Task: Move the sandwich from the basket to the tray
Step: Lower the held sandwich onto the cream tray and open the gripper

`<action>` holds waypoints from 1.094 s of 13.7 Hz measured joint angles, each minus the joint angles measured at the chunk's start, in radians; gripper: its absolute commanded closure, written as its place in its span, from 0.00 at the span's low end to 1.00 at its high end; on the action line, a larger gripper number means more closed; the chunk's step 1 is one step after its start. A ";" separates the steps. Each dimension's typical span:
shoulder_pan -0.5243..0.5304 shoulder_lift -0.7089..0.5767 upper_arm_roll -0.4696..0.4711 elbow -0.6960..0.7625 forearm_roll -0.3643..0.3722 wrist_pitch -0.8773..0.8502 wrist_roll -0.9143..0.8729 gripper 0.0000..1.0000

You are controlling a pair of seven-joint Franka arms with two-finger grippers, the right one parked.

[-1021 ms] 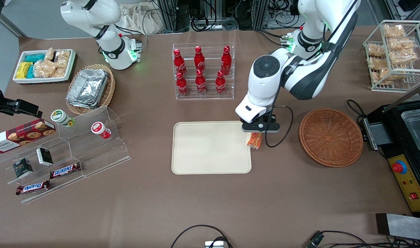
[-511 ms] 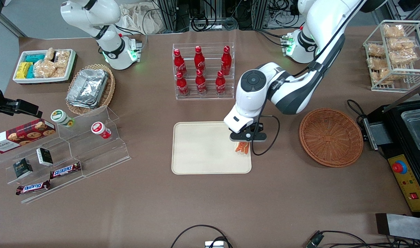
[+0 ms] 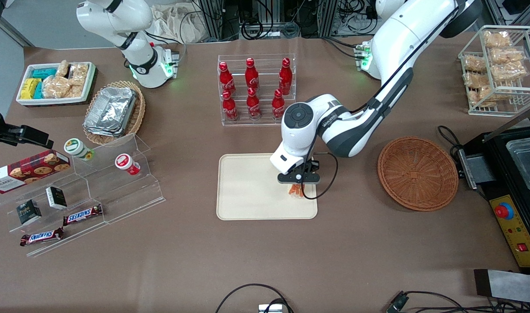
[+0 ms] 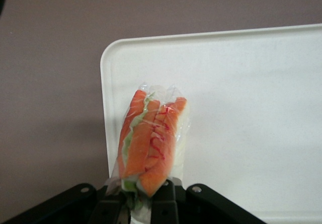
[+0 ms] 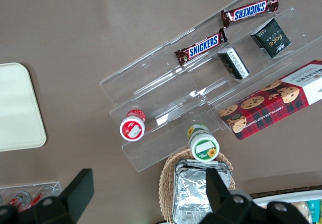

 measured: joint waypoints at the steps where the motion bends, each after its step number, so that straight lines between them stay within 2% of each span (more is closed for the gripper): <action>1: -0.002 0.009 0.000 0.001 0.001 0.000 0.000 0.97; 6: -0.028 0.057 0.000 0.006 0.033 0.000 -0.015 0.96; 9: -0.033 0.078 0.000 0.011 0.055 0.000 -0.039 0.92; 12: -0.033 0.083 0.000 0.012 0.056 0.000 -0.041 0.81; 15: -0.033 0.090 0.000 0.012 0.059 0.000 -0.042 0.58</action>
